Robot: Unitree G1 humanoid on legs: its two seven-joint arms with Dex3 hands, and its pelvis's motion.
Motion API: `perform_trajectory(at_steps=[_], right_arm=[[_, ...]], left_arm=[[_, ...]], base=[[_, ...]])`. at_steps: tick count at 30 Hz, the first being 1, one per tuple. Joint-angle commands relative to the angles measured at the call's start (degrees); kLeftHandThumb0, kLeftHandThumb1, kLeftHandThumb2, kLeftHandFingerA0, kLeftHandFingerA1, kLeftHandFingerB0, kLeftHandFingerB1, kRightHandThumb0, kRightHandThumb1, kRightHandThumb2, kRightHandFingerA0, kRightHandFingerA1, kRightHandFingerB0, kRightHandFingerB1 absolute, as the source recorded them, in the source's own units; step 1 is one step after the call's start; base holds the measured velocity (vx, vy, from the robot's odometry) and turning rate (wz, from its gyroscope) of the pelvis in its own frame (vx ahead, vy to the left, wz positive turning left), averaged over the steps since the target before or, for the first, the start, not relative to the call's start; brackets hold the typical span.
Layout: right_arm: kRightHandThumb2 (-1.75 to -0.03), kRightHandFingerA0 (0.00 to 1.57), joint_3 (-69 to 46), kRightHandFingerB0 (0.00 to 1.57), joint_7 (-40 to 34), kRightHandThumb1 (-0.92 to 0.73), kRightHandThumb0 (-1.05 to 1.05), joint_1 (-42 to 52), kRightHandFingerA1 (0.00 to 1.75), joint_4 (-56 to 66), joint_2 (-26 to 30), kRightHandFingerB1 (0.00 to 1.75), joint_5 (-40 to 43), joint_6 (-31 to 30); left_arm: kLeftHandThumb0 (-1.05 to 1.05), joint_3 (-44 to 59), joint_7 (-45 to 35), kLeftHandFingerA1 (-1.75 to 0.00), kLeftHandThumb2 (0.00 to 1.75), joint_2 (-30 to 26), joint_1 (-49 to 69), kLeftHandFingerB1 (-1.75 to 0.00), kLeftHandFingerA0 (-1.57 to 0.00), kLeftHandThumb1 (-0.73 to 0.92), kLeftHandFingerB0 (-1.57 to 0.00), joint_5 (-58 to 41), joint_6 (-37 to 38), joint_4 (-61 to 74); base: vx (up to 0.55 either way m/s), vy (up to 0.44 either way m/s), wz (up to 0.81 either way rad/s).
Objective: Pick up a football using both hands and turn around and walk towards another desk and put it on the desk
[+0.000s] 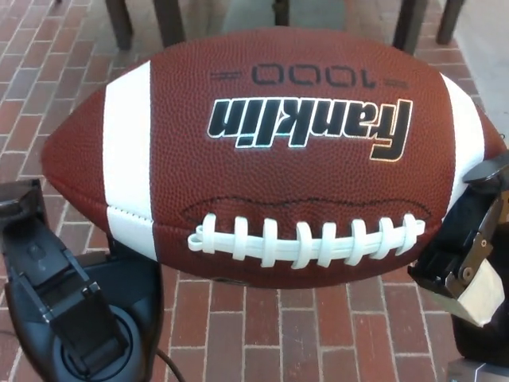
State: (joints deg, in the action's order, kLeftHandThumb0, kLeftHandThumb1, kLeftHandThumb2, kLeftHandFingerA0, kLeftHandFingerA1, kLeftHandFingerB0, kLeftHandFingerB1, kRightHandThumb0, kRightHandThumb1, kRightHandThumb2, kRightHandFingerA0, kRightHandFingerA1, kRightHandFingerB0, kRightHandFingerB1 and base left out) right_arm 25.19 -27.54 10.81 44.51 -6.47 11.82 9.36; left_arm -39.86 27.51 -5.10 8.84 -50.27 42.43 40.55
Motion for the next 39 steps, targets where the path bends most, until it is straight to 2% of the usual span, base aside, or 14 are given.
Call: perform_trajectory(at_steps=[1,15,27,29,39], right_arm=[[-1.49,1.08,5.1,1.02,5.2,-0.49,-0.17,-2.2,1.75,-1.2,-0.8,1.58,0.2,-3.5],[-1.52,1.03,4.5,1.02,5.4,-0.45,-0.17,-3.0,1.74,-1.4,-0.9,1.60,1.4,-3.4],[-1.48,1.02,3.9,1.01,5.7,-0.45,-0.15,-3.2,1.74,-0.8,-0.2,1.57,2.2,-3.6],[-1.49,1.06,4.1,1.02,5.2,-0.45,-0.16,-3.0,1.73,-0.3,-0.5,1.56,2.7,-4.3],[-1.52,1.02,4.1,1.03,4.6,-0.42,-0.16,-2.7,1.72,0.3,-0.6,1.56,2.2,-4.2]], left_arm=[[-0.16,-8.1,-2.0,-1.75,1.34,-0.9,0.3,-1.71,-0.89,0.54,-0.75,4.7,-15.9,0.2],[-0.16,-8.7,-4.8,-1.75,1.30,-0.8,-0.4,-1.70,-0.87,0.58,-0.73,2.7,-13.8,-1.6],[-0.15,-9.1,-4.4,-1.75,1.24,-1.3,-1.4,-1.70,-0.88,0.60,-0.74,2.8,-13.7,-2.4],[-0.15,-9.2,-4.0,-1.75,1.26,-1.4,-1.3,-1.71,-0.89,0.59,-0.74,3.0,-13.7,-2.2],[-0.16,-9.7,-2.9,-1.75,1.29,-1.8,-1.7,-1.74,-0.89,0.60,-0.73,2.6,-13.3,-2.2]], base=[[0.29,0.124,0.56],[0.30,-0.010,0.41],[0.49,-0.089,-0.08],[0.42,0.111,-0.24],[0.51,0.067,-0.03]])
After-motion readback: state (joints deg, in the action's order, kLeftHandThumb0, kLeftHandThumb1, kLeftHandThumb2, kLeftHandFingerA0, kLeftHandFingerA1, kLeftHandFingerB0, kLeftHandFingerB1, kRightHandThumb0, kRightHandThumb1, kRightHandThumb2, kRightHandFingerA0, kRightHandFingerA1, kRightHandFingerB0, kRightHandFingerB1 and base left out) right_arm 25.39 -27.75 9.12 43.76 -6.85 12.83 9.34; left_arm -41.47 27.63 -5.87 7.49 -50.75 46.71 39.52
